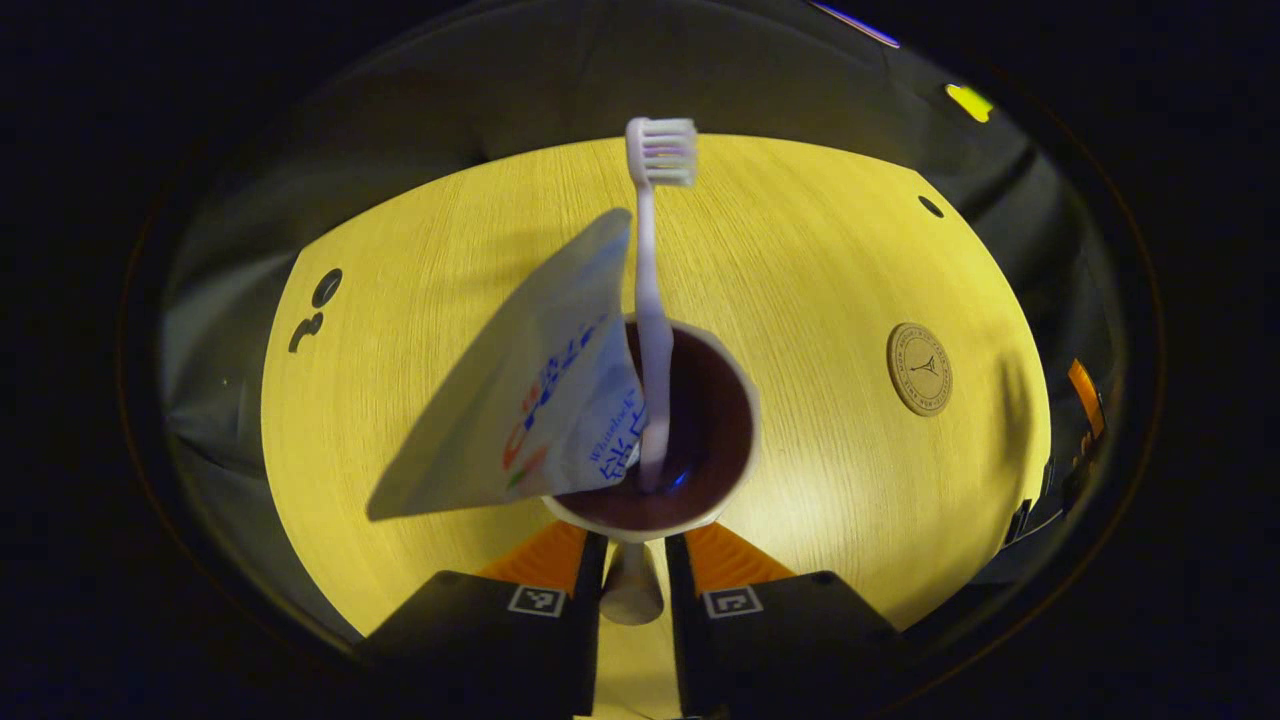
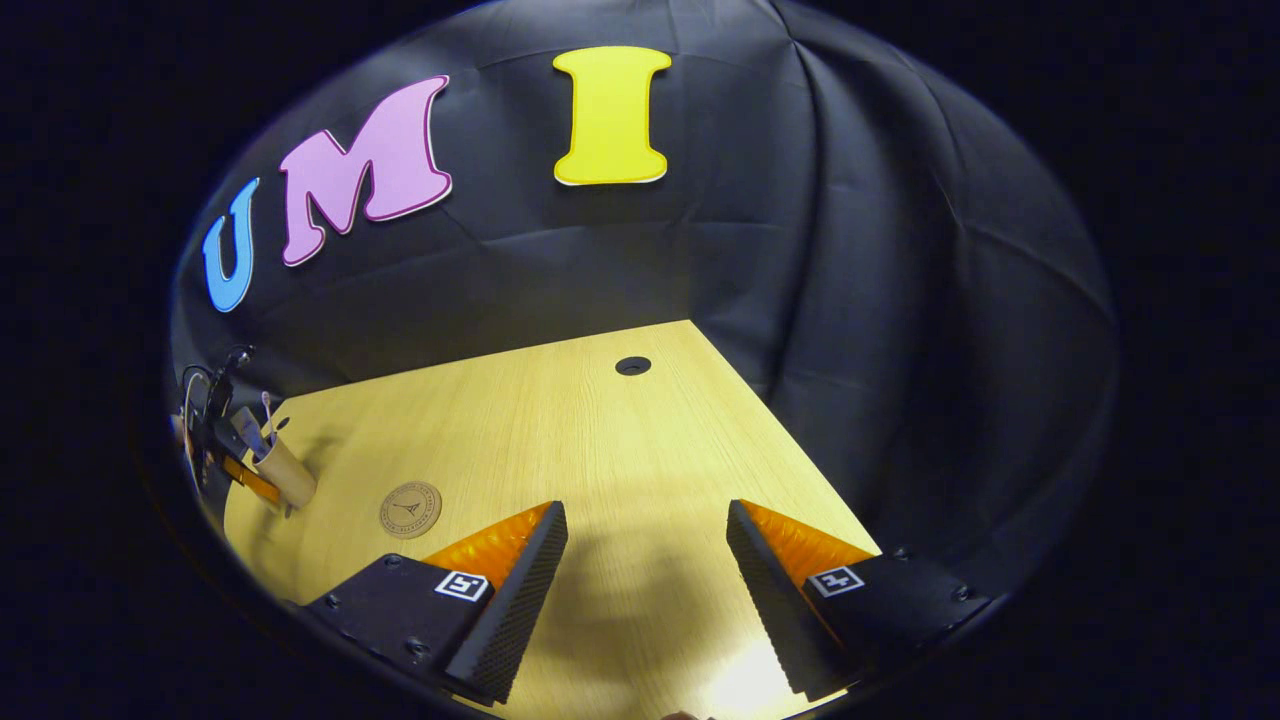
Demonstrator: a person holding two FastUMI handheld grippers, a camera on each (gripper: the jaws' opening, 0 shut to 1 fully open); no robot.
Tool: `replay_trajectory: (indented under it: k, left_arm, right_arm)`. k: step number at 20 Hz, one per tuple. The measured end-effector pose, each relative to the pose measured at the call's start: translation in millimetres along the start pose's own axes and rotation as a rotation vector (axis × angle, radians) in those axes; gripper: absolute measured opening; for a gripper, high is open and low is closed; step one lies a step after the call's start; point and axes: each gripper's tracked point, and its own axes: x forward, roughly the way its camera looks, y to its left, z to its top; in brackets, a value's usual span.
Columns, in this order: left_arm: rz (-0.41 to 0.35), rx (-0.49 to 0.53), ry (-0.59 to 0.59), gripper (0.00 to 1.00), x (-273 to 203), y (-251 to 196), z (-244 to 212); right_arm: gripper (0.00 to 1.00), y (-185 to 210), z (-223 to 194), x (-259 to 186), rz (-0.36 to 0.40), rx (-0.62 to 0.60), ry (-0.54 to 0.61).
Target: Put the toothbrush and toothpaste on the desktop into the cup, then pick up the cup and place it on the coaster on the desktop.
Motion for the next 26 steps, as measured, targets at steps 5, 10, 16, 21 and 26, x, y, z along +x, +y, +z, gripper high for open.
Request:
replay_trajectory:
  k: [5, 10, 16, 21, 26]
  left_arm:
    - [0.001, -0.009, -0.004, 0.28, -2, 0, 1]
    - [0.013, -0.050, -0.042, 0.23, -4, -2, 2]
    - [-0.001, 0.041, -0.081, 0.23, -27, -24, 20]
    - [-0.056, 0.158, -0.104, 0.23, -42, -79, 43]
    - [-0.116, 0.293, -0.108, 0.22, -37, -151, 64]
  right_arm:
    - [0.99, 1, -5, -1, 0.002, 0.008, 0.009]
    - [0.99, 3, -6, -4, 0.010, -0.003, 0.010]
    - [0.92, -9, -1, -9, -0.007, 0.009, 0.002]
    - [0.92, -25, 1, -20, -0.036, 0.030, -0.015]
    - [0.99, -41, 3, -41, -0.070, 0.056, -0.038]
